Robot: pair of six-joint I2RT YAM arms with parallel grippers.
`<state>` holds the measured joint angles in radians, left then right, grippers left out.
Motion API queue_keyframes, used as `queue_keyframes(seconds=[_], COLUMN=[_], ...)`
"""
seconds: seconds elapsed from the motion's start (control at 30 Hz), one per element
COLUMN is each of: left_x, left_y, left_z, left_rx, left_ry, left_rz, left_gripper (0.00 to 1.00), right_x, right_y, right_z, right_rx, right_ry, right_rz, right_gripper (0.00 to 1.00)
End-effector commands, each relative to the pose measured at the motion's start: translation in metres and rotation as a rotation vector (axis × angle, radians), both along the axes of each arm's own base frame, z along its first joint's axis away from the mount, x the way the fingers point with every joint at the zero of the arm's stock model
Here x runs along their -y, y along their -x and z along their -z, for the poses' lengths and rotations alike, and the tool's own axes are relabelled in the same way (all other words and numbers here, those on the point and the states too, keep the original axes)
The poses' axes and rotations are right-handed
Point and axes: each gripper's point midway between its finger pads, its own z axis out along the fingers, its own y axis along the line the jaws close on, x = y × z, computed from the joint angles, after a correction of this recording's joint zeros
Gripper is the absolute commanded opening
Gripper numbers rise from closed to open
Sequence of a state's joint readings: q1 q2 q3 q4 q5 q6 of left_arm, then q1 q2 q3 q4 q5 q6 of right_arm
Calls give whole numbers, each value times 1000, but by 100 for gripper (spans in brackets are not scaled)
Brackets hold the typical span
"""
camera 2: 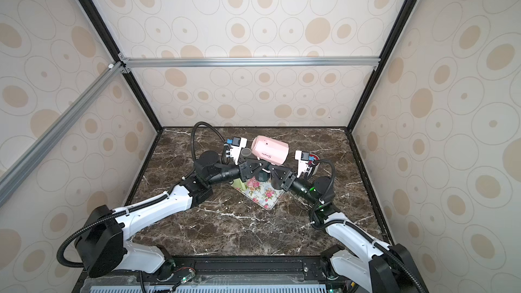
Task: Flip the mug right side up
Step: 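Bring the right gripper to the pink mug's rim beside the left gripper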
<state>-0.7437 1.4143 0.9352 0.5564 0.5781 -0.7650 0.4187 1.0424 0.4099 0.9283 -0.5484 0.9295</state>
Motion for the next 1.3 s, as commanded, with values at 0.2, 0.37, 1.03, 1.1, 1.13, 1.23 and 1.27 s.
queue_keyframes(seconds=[0.2, 0.37, 1.03, 1.1, 1.13, 1.23, 1.27], left_x=[7, 8, -4, -6, -7, -12, -14], left_y=[8, 3, -21, -25, -26, -32, -34], left_z=[-17, -9, 8, 11, 13, 21, 24], left_rx=[58, 44, 36, 30, 23, 7, 2], left_ry=[49, 35, 21, 16, 13, 0, -5], left_rz=[62, 53, -36, -47, -55, -85, -95], left_gripper=[0, 0, 64, 80, 91, 98, 98], right_x=[3, 4, 10, 12, 12, 10, 9], right_y=[3, 2, -18, -22, -24, -28, -29], right_z=[-26, -24, -1, 3, 5, 7, 8], right_rx=[77, 69, 0, -14, -15, -21, -25], right_ry=[-30, -34, -7, -6, -3, 7, 9], right_rz=[16, 20, 120, 141, 148, 142, 145], right_gripper=[0, 0, 0, 0, 0, 0, 0])
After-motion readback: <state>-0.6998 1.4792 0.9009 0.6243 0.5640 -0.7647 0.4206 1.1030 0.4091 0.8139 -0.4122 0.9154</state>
